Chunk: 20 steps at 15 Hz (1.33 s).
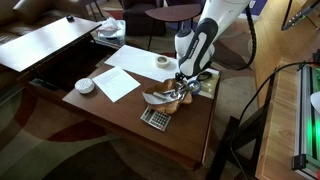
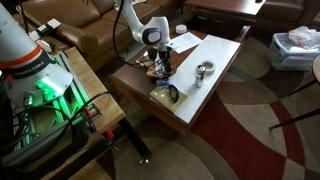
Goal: Move the measuring spoon set from the tray to the table
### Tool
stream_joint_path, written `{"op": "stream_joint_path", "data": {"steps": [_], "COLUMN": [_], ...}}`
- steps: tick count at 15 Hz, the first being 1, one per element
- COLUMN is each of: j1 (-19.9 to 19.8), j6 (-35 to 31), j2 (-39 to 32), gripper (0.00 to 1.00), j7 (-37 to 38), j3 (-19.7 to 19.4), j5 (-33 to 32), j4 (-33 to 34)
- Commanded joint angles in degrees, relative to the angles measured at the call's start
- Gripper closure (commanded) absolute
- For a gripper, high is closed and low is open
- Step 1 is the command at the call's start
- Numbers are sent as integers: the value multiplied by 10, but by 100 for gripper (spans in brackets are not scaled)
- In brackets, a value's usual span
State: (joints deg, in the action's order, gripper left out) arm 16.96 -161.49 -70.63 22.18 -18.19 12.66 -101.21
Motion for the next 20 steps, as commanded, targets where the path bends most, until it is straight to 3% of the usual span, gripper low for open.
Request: {"op": "stream_joint_path", "data": {"steps": [1, 2, 3, 12, 13, 17, 20], "j1": [-18, -19, -19, -54, -57, -60, -98], "j6": [35, 42, 47, 51, 48, 22, -59], "j2": [-26, -29, -35, -52, -49, -21, 30], "gripper": [0, 5, 25, 95, 100, 99, 99], "j7": [17, 18, 22, 11, 9, -2, -34], "j3": [7, 7, 4, 29, 33, 43, 84], "j5": [-31, -36, -40, -57, -57, -55, -38], "j4": [47, 53, 62, 100, 97, 62, 2]}}
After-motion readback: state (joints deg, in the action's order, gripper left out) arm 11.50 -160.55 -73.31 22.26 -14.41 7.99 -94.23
